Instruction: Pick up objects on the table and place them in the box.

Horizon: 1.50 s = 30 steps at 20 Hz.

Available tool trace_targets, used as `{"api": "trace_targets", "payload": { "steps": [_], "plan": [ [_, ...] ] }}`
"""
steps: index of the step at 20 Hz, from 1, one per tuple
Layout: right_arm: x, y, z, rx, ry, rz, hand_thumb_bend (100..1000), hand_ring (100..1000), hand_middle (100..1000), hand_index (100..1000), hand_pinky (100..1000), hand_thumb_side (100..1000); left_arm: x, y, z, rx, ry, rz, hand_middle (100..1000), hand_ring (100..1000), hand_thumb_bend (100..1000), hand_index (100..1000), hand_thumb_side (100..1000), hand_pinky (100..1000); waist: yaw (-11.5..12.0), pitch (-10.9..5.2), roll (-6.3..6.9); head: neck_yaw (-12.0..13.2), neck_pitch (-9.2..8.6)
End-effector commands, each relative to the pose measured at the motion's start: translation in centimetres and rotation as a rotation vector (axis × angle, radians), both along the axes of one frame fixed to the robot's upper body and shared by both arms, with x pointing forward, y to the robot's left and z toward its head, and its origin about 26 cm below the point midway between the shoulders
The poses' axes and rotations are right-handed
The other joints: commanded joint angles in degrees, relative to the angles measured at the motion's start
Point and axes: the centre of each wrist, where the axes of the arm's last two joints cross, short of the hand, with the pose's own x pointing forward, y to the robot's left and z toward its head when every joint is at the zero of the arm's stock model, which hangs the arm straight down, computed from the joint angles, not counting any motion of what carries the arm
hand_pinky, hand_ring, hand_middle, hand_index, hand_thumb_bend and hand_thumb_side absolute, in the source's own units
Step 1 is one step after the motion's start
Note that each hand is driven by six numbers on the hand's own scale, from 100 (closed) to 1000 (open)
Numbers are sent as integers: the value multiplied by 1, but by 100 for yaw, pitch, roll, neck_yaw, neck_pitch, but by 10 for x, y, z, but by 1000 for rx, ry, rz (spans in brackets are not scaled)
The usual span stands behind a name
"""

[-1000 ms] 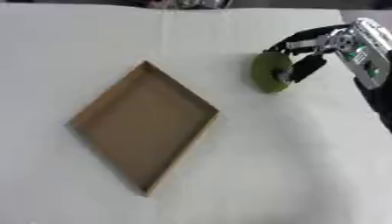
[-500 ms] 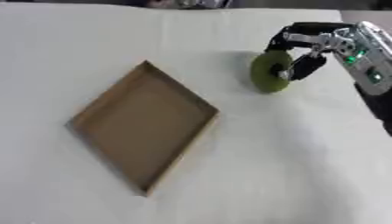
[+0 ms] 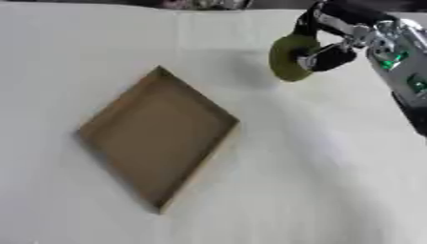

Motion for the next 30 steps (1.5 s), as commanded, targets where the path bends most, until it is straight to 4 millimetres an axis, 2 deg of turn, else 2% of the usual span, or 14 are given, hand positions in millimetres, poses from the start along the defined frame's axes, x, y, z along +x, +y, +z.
{"api": "trace_targets", "payload": {
  "steps": [1, 8, 14, 23, 30],
  "plan": [
    [-23, 10, 38, -46, -147, 45, 100, 547, 428, 517, 750, 100, -4, 2, 11, 26, -26, 7, 654, 705, 100, 816, 618, 691, -14, -120, 11, 6, -51],
    [-57, 60, 68, -153, -235, 277, 100, 520, 454, 539, 736, 100, -4, 2, 11, 31, -24, 5, 653, 705, 100, 815, 617, 692, -29, -153, 11, -18, -17],
    [-70, 106, 74, -214, -206, 487, 100, 512, 457, 540, 730, 100, -3, 2, 12, 36, -23, 1, 653, 705, 100, 815, 617, 692, -29, -174, 11, -31, 10],
    [-50, 159, 50, -233, -78, 648, 100, 501, 445, 522, 734, 100, -3, 1, 12, 39, -22, -7, 654, 706, 100, 815, 617, 692, -24, -190, 33, -49, 18],
    [-28, 187, 16, -341, -59, 634, 100, 547, 481, 540, 725, 110, -2, 0, 11, 36, -20, -13, 655, 706, 100, 815, 617, 692, -1, -190, 44, -87, 6]
  ]
}}
